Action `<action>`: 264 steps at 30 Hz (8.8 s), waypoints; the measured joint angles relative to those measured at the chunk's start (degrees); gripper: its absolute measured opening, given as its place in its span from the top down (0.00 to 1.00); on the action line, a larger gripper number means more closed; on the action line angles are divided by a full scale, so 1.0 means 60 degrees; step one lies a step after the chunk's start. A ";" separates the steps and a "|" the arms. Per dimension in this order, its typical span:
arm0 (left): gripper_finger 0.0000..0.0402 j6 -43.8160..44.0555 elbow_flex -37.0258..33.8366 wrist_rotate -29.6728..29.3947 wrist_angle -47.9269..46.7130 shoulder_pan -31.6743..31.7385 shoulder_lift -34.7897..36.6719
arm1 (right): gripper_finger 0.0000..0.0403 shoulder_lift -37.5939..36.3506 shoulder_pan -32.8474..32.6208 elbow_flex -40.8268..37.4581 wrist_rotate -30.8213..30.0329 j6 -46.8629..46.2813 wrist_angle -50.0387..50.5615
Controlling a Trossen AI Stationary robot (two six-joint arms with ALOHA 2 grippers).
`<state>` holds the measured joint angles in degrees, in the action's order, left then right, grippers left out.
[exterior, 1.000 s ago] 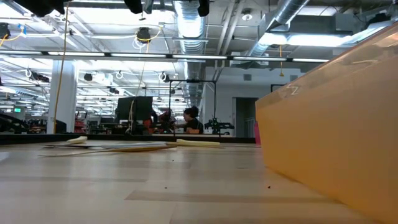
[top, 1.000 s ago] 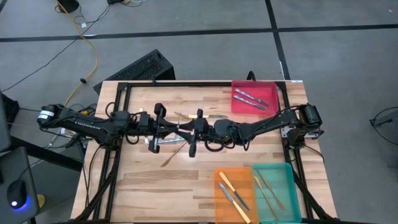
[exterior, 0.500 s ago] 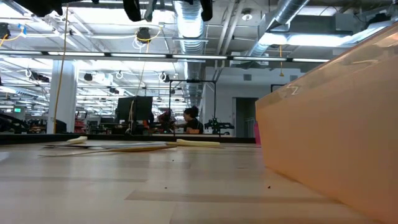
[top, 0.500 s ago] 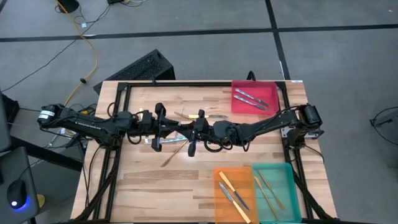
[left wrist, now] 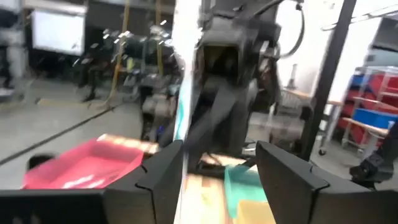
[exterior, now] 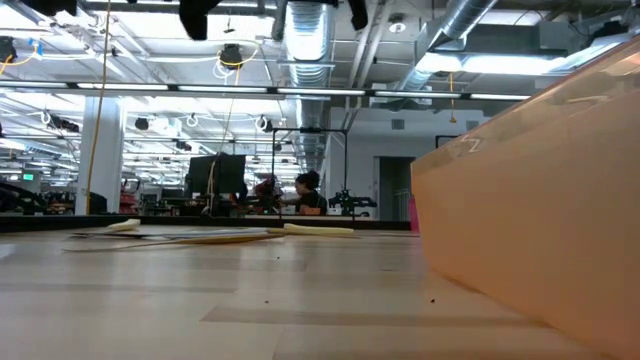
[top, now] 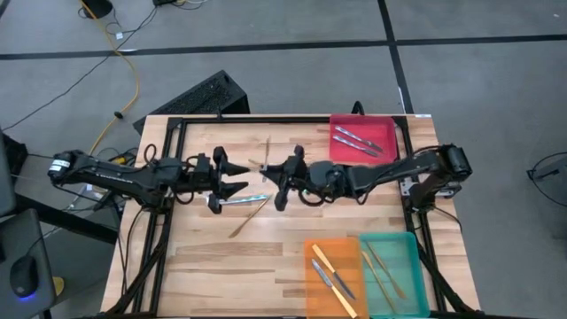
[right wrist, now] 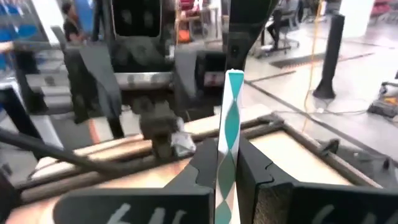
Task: Sort silverware by color (type)
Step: Put the blue patterned knife into the red bin, then put the gold knife into the orange bin
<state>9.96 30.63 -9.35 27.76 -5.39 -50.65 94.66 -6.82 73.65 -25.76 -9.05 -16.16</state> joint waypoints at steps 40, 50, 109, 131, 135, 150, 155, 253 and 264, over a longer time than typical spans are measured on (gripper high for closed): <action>0.55 0.0564 -0.0004 -0.1580 -0.3039 0.0015 0.0498 | 0.92 -0.1983 0.6508 0.0013 -0.1144 0.1438 1.1712; 0.55 0.0565 -0.0004 -0.1580 -0.3302 0.0015 0.0498 | 0.92 -0.2016 0.7294 -0.1609 -0.1293 0.1703 1.2011; 0.55 0.0753 -0.0004 -0.2083 -0.3389 0.0015 0.0497 | 0.88 -0.1950 1.0022 -0.5163 0.2408 0.3696 0.8359; 0.55 0.0782 -0.0004 -0.2083 -0.3423 0.0018 0.0498 | 0.86 -0.1954 1.0019 -0.5163 0.2306 0.2686 0.8381; 0.55 0.0782 -0.0004 -0.2083 -0.3429 0.0018 0.0498 | 0.84 -0.1954 1.0019 -0.5163 0.2302 0.2651 0.8381; 0.55 0.0782 -0.0004 -0.2083 -0.3438 0.0018 0.0494 | 0.66 -0.1957 1.0019 -0.5163 0.2288 0.2497 0.8363; 0.55 0.0763 -0.0004 -0.2083 -0.3523 0.0018 0.0494 | 0.66 -0.1959 1.0017 -0.5163 0.2304 0.2488 0.8392; 0.55 -0.5269 0.2663 0.3384 -0.7035 0.4681 -0.4855 | 0.66 -0.2085 -0.3517 -0.4092 -0.0474 -0.5633 0.4962; 0.55 -0.6789 0.2785 0.3897 -0.6521 0.5338 -0.6838 | 0.66 -0.2085 -0.3466 -0.4092 -0.0474 -0.5484 0.4874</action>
<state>-30.77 47.34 14.03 -11.36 26.64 -91.68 82.15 -27.62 49.10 -28.60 -41.95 13.09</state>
